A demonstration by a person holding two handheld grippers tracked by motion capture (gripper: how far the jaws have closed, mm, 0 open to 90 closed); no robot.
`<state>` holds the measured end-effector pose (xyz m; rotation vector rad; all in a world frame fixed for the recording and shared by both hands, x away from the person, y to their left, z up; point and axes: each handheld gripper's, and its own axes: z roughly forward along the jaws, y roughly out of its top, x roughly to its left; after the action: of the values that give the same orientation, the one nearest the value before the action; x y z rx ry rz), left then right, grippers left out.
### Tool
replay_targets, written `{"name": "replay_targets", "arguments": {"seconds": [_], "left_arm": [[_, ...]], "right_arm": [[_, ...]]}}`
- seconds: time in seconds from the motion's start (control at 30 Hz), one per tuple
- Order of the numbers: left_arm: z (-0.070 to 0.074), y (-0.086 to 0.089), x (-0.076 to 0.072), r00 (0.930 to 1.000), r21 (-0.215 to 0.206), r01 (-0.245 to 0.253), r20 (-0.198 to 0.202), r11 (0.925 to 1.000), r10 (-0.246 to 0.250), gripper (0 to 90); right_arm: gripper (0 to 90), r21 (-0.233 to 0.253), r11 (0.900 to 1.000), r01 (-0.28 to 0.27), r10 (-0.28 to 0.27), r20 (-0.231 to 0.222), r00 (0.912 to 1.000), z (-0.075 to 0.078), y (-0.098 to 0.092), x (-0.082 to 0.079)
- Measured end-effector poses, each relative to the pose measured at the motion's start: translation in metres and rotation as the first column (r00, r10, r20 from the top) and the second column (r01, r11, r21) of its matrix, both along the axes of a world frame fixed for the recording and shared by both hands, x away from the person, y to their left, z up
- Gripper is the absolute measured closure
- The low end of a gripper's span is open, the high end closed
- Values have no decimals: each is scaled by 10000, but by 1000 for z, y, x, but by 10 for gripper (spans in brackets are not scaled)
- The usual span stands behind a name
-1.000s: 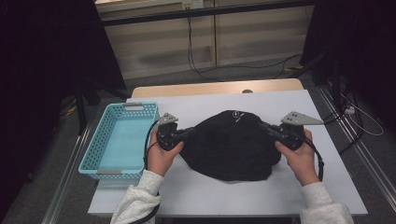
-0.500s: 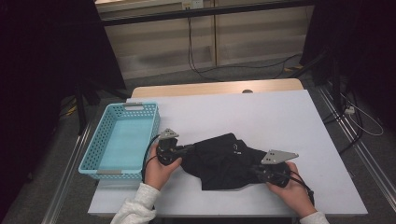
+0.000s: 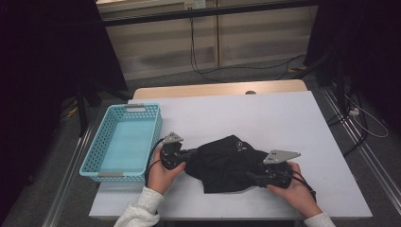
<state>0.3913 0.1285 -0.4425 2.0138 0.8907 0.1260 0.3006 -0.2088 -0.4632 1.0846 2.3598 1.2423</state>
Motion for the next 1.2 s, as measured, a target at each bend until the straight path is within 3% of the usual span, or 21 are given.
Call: {"name": "replay_targets", "arguments": {"seconds": [0.07,0.33,0.4,0.47,0.57,0.67,0.77,0.8,0.87,0.9,1.0,1.03,1.07,1.1,1.2], "left_arm": [[1,0,-1,10000,-50,-4,-43,10000,4,860],[1,0,-1,10000,-31,76,-24,10000,-77,859],[1,0,0,9999,-7,112,-18,9999,-112,859],[1,0,0,9999,-6,125,-28,9999,-125,859],[1,-1,0,9999,70,171,2,9998,-171,859],[1,-1,1,9998,96,212,13,9997,-212,859],[1,-2,0,9997,127,229,31,9997,-230,859],[1,-2,0,9997,154,261,9,9995,-262,860],[1,-2,0,9997,162,256,13,9995,-256,861],[1,-3,-1,9996,166,288,6,9994,-289,860],[1,-4,-1,9994,193,344,-7,9992,-344,861],[0,-4,-1,9993,223,374,49,9991,-375,861],[0,-5,-2,9992,200,410,28,9990,-411,861],[0,-6,-2,9990,220,444,29,9988,-445,861],[-1,-8,-3,9987,233,500,-2,9985,-500,861]], "right_arm": [[415,54,9999,115,-115,8,9999,5,0,1],[315,194,9974,695,-702,368,9969,22,-10,7],[280,346,9916,1248,-1262,420,9911,29,-16,14],[276,389,9904,1328,-1345,455,9899,31,-18,16],[265,743,9798,1855,-1888,394,9812,38,-21,27],[264,796,9745,2100,-2129,300,9766,40,-20,35],[277,620,9748,2143,-2159,202,9762,40,-13,47],[288,302,9773,2099,-2107,291,9771,39,-7,55],[305,278,9757,2173,-2182,321,9754,38,-5,58],[338,496,9718,2306,-2310,12,9730,35,-3,64],[399,439,9709,2355,-2351,-144,9719,32,0,69],[471,466,9732,2254,-2231,-498,9735,28,1,71],[471,466,9732,2254,-2231,-498,9735,28,1,71],[524,640,9724,2242,-2172,-1010,9709,24,0,72],[577,769,9726,2195,-2101,-1146,9709,22,-2,70]]}}
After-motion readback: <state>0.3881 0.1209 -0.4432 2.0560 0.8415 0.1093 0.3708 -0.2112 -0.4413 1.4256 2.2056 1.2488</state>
